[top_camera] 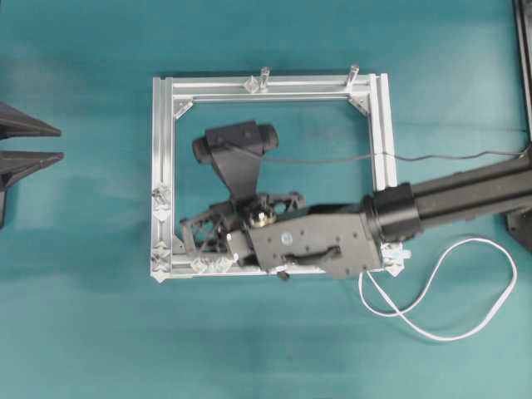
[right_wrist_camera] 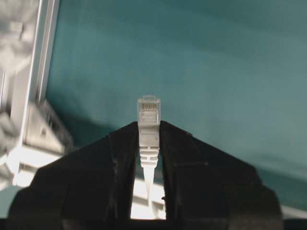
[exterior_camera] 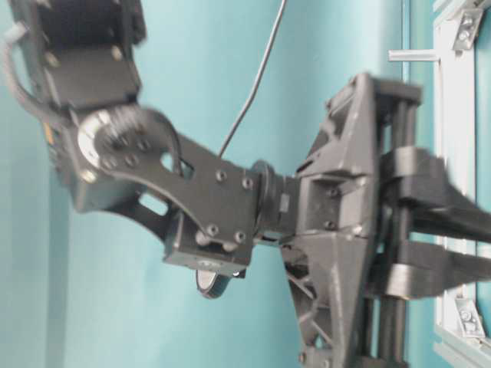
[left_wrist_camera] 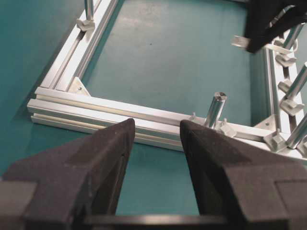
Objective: Move the cable alternately left and right between 8 closely spaced pins so it hooks onto each one.
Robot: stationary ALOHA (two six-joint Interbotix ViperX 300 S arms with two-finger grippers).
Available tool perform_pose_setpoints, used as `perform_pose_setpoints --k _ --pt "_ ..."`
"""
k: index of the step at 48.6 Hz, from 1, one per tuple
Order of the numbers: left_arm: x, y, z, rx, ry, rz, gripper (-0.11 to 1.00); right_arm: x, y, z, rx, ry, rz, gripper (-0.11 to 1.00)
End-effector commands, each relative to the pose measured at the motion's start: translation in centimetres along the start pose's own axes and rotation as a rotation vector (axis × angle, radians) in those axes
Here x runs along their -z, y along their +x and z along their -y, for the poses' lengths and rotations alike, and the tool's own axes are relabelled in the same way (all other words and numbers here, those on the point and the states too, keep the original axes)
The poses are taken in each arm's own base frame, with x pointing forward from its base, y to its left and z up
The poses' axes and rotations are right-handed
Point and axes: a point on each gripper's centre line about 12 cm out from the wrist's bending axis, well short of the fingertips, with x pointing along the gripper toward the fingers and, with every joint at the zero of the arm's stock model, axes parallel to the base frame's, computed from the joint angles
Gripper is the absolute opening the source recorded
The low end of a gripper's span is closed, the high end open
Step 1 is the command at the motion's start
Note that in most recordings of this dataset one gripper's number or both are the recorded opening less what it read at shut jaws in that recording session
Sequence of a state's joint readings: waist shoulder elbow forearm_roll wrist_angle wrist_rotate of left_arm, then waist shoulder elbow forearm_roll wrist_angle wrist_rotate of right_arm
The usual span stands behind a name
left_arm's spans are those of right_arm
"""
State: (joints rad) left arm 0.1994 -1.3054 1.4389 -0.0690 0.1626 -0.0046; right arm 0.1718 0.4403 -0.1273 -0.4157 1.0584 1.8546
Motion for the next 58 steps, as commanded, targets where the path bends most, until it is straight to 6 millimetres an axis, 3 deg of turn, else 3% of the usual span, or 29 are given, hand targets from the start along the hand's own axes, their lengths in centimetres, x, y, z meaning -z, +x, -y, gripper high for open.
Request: perform_pose_setpoints --k 1,15,58 --pt "-0.7 0.0 0.0 -0.003 -0.001 0.017 0.5 -1.2 -1.1 -0.5 -0.034 0.002 0.017 0.16" --pt "-0.7 0.0 0.0 -0.003 -0.001 0.017 0.5 -2.4 -0.6 -1.1 -0.078 0.006 0.018 0.16" --pt "-0.7 0.0 0.0 -0.003 -0.001 0.017 0.5 -2.5 0.7 -5.6 -0.18 -0.009 0.02 0.16"
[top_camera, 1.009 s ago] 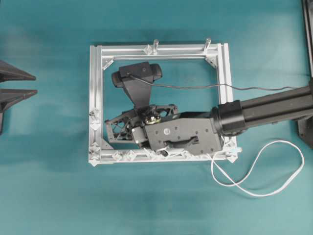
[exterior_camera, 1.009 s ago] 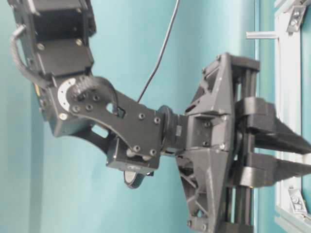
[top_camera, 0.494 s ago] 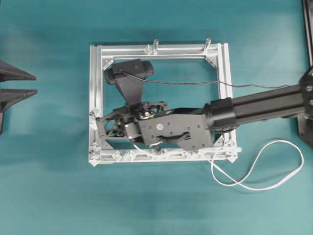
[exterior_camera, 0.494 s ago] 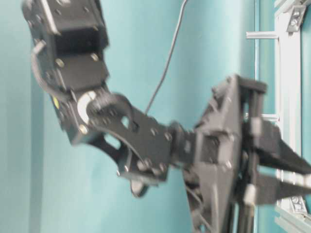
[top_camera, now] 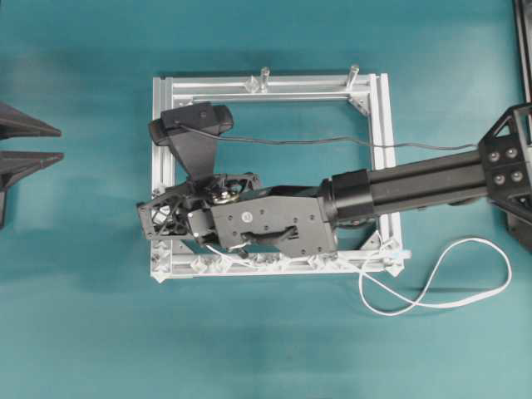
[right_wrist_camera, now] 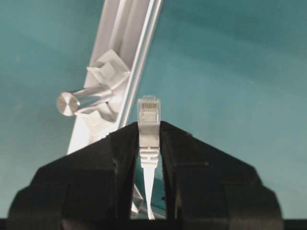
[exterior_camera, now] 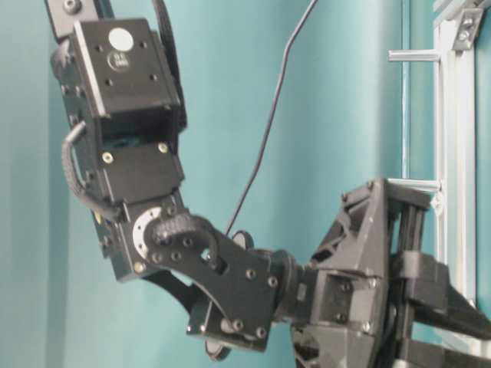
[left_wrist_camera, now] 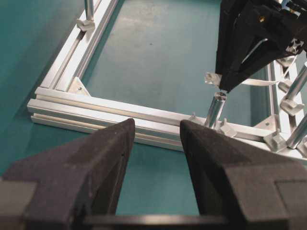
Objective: Move the cable alternately left and right between 8 closely spaced pins so it hooks onto each one.
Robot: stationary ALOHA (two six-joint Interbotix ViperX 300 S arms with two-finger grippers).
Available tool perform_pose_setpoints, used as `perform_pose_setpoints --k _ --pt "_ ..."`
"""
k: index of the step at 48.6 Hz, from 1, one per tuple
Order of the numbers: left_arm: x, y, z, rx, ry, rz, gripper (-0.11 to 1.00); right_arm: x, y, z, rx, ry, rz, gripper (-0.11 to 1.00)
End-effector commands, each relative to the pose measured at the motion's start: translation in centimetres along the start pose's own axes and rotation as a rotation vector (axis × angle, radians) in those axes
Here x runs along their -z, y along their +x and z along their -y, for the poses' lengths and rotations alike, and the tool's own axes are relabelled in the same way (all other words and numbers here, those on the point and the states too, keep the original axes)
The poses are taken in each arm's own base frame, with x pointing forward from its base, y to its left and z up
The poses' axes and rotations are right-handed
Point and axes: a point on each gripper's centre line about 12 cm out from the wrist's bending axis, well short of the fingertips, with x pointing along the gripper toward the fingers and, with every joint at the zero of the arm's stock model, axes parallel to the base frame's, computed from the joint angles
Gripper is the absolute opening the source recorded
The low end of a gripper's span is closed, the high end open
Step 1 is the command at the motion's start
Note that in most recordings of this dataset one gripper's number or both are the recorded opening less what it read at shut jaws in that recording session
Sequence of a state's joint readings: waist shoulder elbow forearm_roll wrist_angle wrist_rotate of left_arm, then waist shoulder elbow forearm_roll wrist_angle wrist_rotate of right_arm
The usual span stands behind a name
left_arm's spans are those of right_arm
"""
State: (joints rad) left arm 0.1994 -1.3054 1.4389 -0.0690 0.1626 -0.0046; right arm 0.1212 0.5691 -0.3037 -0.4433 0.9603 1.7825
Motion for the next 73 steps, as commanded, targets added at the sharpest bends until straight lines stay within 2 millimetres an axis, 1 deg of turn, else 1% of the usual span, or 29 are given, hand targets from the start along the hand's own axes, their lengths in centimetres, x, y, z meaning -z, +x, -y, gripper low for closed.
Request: perform_pose_setpoints --k 1,5,11,18,26,33,48,57,73 --pt "-0.8 0.0 0.0 -0.003 -0.001 0.019 0.5 -0.9 -1.7 -1.2 -0.052 0.014 0.008 0.16" --pt "-0.7 0.0 0.0 -0.003 -0.001 0.017 0.5 -0.7 -2.0 -1.4 -0.059 0.013 0.004 0.16" --pt "-0.7 0.0 0.0 -0.003 -0.001 0.017 0.5 0.3 -2.7 -1.9 -0.077 0.006 -0.007 0.16" --pt "-0.8 0.0 0.0 -0.003 -0.001 0.019 0.5 1.9 -3.4 -2.1 -0.087 -0.008 -0.024 0.16" --pt "-0.7 0.0 0.0 -0.003 -0.001 0.017 0.5 4.1 -4.0 -2.2 -0.095 -0.003 -0.057 0.16" --pt "-0.7 0.0 0.0 -0.003 -0.001 0.017 0.5 5.5 -4.6 -2.3 -0.105 0.016 -0.071 0.16" --pt "-0.7 0.0 0.0 -0.003 -0.001 0.017 0.5 7.5 -5.4 -2.3 -0.113 0.014 -0.089 0.16" --pt "-0.7 0.0 0.0 -0.003 -0.001 0.017 0.5 7.9 -5.4 -2.2 -0.112 0.012 -0.092 0.16" --pt "-0.7 0.0 0.0 -0.003 -0.001 0.017 0.5 7.8 -5.2 -2.2 -0.111 0.012 -0.087 0.16"
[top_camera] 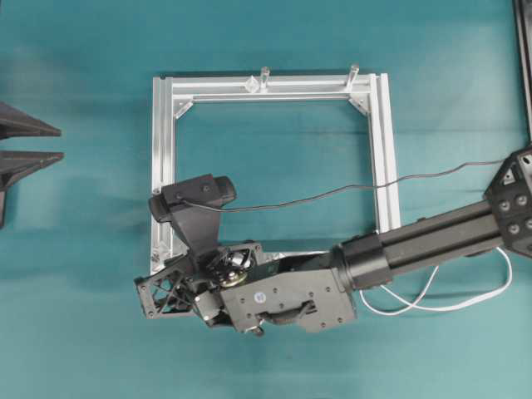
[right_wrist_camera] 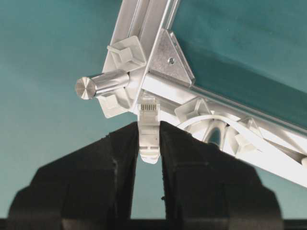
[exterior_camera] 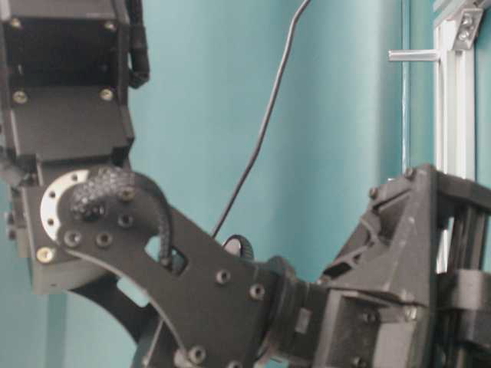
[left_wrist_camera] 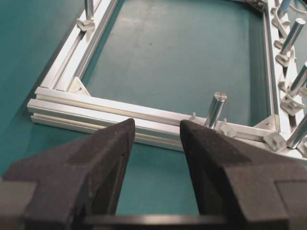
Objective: Move the cable alternately left and right between 8 closely spaced pins so it hooks onto each one.
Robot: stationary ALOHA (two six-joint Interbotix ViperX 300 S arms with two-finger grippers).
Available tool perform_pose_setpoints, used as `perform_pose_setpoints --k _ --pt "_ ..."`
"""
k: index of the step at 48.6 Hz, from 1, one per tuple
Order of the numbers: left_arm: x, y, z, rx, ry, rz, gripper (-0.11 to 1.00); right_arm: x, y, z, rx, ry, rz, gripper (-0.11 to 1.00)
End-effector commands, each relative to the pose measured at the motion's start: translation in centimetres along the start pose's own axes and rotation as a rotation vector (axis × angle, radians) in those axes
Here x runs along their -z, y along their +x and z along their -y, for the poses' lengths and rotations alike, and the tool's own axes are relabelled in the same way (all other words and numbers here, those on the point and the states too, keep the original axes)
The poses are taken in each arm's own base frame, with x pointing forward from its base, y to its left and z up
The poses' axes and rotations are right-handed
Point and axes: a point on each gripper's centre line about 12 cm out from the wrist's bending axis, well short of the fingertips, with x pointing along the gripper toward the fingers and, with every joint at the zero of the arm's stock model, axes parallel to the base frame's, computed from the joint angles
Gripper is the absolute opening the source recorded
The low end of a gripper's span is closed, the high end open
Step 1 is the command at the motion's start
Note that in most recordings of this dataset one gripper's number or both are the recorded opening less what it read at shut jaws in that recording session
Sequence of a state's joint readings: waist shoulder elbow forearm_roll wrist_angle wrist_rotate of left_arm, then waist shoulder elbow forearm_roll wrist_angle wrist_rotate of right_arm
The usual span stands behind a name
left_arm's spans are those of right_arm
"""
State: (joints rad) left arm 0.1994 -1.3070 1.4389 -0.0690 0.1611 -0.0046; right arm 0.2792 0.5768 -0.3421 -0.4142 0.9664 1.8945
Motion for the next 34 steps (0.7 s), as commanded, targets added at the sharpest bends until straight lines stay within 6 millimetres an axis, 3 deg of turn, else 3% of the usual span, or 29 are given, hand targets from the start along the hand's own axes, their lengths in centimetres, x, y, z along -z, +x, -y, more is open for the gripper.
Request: perform_pose_setpoints --k 1,34 --pt "-0.73 0.0 0.0 -0.003 -0.001 0.016 0.5 -0.24 -1.61 -1.08 -0.046 0.008 -0.003 0.16" --pt "-0.71 0.0 0.0 -0.003 -0.001 0.014 0.5 0.41 -1.93 -1.35 -0.062 -0.002 -0.011 0.16"
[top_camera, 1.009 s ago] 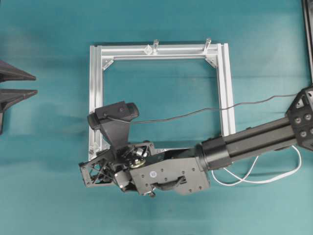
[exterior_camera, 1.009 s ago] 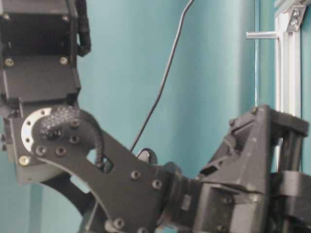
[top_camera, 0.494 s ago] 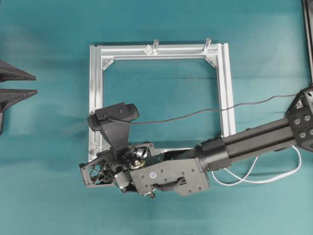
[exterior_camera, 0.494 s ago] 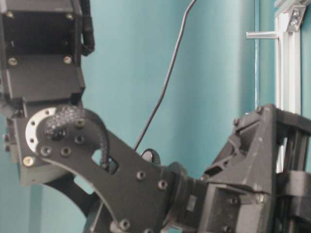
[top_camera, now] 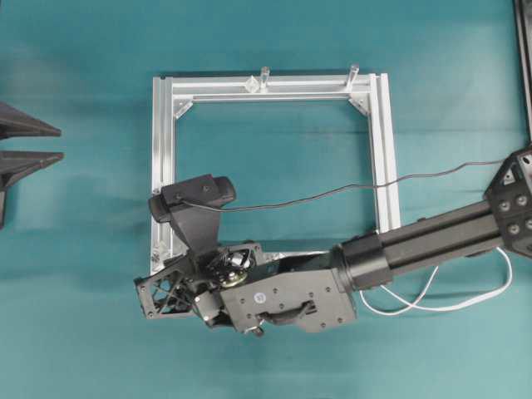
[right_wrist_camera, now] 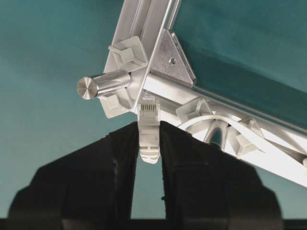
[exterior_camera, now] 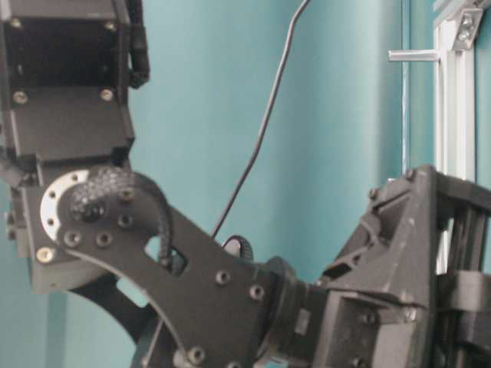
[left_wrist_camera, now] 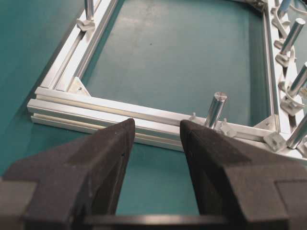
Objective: Move the cable alternately left and right between 8 closely spaced pins so it hooks onto each one.
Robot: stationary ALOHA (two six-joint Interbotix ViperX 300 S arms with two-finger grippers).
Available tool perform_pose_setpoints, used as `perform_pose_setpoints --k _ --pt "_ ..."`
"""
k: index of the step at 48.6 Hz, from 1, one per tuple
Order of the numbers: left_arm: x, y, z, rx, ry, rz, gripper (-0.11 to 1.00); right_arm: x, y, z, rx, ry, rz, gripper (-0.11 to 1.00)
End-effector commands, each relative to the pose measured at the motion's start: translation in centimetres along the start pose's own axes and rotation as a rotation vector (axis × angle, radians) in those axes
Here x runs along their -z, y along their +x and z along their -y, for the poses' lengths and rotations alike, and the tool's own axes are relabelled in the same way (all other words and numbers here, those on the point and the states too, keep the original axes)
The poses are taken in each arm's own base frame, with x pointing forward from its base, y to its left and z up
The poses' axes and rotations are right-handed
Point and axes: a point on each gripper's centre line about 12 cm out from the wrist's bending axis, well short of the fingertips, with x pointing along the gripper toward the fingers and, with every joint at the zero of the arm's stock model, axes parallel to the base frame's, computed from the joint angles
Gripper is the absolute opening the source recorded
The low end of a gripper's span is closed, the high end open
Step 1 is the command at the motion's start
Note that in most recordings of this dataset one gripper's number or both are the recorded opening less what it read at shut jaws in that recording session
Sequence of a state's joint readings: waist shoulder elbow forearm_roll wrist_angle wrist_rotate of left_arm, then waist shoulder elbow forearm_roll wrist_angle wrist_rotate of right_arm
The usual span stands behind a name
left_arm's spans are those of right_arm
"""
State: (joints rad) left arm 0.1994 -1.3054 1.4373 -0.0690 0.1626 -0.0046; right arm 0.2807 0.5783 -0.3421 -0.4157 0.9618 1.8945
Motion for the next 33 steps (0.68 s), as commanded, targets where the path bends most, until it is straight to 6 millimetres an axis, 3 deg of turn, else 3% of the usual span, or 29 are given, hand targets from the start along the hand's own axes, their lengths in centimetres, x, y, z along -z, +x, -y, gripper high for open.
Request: perform_pose_setpoints --k 1,17,33 --pt "-0.7 0.0 0.0 -0.003 -0.001 0.016 0.5 0.5 -2.0 -1.4 -0.061 -0.002 -0.011 0.16" --pt "-0.7 0.0 0.0 -0.003 -0.001 0.016 0.5 3.0 -2.7 -2.4 -0.095 -0.023 -0.037 0.16" --pt "-0.7 0.0 0.0 -0.003 -0.001 0.016 0.5 3.0 -1.8 -3.7 -0.127 -0.013 -0.036 0.16"
